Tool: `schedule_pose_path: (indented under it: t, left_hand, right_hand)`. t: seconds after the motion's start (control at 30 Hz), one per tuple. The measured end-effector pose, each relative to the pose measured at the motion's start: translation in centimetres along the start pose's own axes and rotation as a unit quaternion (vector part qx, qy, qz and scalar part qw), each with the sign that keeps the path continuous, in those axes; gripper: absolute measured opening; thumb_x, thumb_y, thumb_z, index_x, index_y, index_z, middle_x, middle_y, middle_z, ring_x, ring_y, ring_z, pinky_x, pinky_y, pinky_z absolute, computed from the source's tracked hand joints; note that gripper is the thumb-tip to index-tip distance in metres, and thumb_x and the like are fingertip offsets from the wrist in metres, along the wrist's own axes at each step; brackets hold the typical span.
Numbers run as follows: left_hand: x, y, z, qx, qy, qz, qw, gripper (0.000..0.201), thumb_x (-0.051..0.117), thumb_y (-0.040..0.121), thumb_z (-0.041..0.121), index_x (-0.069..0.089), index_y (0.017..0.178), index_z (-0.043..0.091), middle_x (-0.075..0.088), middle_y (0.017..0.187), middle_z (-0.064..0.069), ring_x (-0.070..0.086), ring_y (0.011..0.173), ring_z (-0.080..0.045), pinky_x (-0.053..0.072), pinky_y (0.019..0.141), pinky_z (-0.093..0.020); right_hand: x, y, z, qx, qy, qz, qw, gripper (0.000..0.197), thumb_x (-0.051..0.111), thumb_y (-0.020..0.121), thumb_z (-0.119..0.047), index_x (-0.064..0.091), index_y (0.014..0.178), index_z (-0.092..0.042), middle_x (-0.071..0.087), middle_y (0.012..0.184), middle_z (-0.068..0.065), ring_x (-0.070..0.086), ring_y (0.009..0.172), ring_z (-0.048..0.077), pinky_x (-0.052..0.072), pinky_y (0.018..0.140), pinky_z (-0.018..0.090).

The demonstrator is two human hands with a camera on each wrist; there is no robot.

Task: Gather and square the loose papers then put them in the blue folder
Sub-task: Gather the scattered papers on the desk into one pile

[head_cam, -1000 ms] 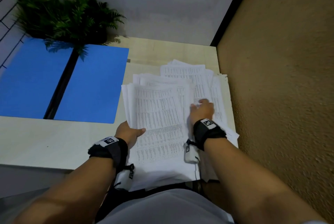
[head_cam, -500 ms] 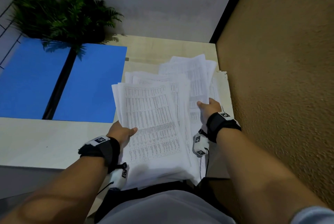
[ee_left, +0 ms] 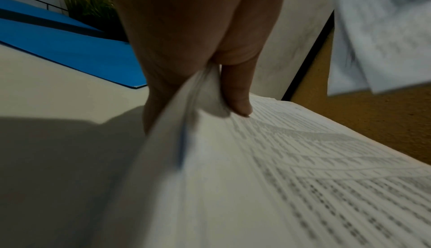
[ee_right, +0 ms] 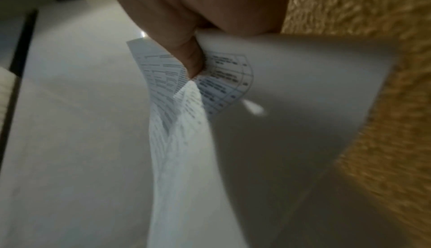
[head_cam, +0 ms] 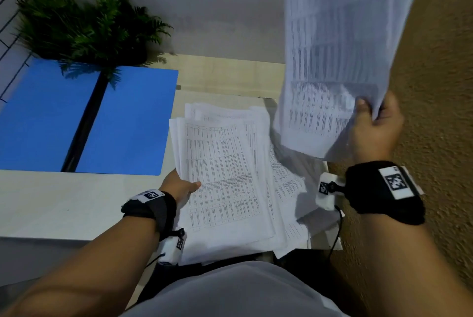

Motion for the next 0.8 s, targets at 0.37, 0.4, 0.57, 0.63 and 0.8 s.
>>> schedule_pose_path:
  t: [0.37, 0.4, 0.57, 0.63, 0.8]
  left_hand:
    - [0.4, -1.2, 1.3, 0.003, 0.052, 0.024, 0.998, 0.087, 0.037, 0.086, 0.074, 0.032, 0.151, 0.017, 0.041, 0.153, -0.003, 0.04, 0.142, -0.027, 0.031, 0.116, -0.043]
    - [0.3, -0.9, 0.8, -0.005, 0.052, 0.028, 0.998, 0.096, 0.034, 0.08, 0.082, 0.03, 0.152, 0.018, 0.038, 0.156, -0.003, 0.038, 0.143, -0.028, 0.031, 0.116, -0.045]
    - [0.4, -0.2, -0.2, -0.009, 0.026, 0.032, 0.999, 0.121, 0.047, 0.061, 0.092, 0.023, 0.155, 0.021, 0.032, 0.159, 0.001, 0.035, 0.145, -0.025, 0.03, 0.117, -0.048]
    - [0.4, -0.1, -0.2, -0.005, 0.052, 0.039, 0.998, 0.12, 0.047, 0.063, 0.091, 0.022, 0.155, 0.019, 0.032, 0.159, -0.001, 0.035, 0.145, -0.026, 0.031, 0.117, -0.047]
    - [0.5, -0.1, 0.2, 0.031, 0.039, 0.039, 0.998, 0.065, 0.072, 0.083, 0.042, 0.051, 0.138, 0.015, 0.063, 0.132, -0.005, 0.059, 0.121, -0.029, 0.047, 0.104, -0.044]
  right_hand:
    - [8.4, -8.4, 9.7, 0.175, -0.157, -0.296, 0.926, 0.014, 0.057, 0.094, -0.015, 0.055, 0.108, -0.019, 0.066, 0.097, 0.006, 0.065, 0.084, 0.026, 0.053, 0.069, 0.031]
    - [9.0, -9.3, 11.6, 0.18, -0.198, -0.313, 0.911, 0.021, 0.058, 0.094, -0.016, 0.052, 0.114, -0.018, 0.065, 0.102, 0.008, 0.064, 0.086, 0.028, 0.051, 0.07, 0.031]
    - [10.5, -11.2, 14.4, 0.178, -0.258, -0.269, 0.911, 0.025, 0.042, 0.099, -0.007, 0.052, 0.121, -0.001, 0.056, 0.121, 0.016, 0.055, 0.106, 0.028, 0.038, 0.084, 0.027]
    - [11.5, -11.9, 15.2, 0.185, -0.276, -0.278, 0.901, 0.026, 0.043, 0.098, -0.009, 0.053, 0.119, 0.001, 0.056, 0.12, 0.019, 0.055, 0.111, 0.033, 0.035, 0.082, 0.027]
    - [13.6, -12.6, 15.8, 0.171, -0.287, -0.352, 0.875, 0.018, 0.047, 0.098, -0.011, 0.06, 0.104, -0.001, 0.058, 0.106, 0.012, 0.057, 0.097, 0.028, 0.04, 0.079, 0.026]
Point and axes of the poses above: each hand's wrist, its own y-axis towards the middle knuckle, its own x-axis out of the palm, z = x × y, the point moved 8 cm from there along y, towards the middle knuckle
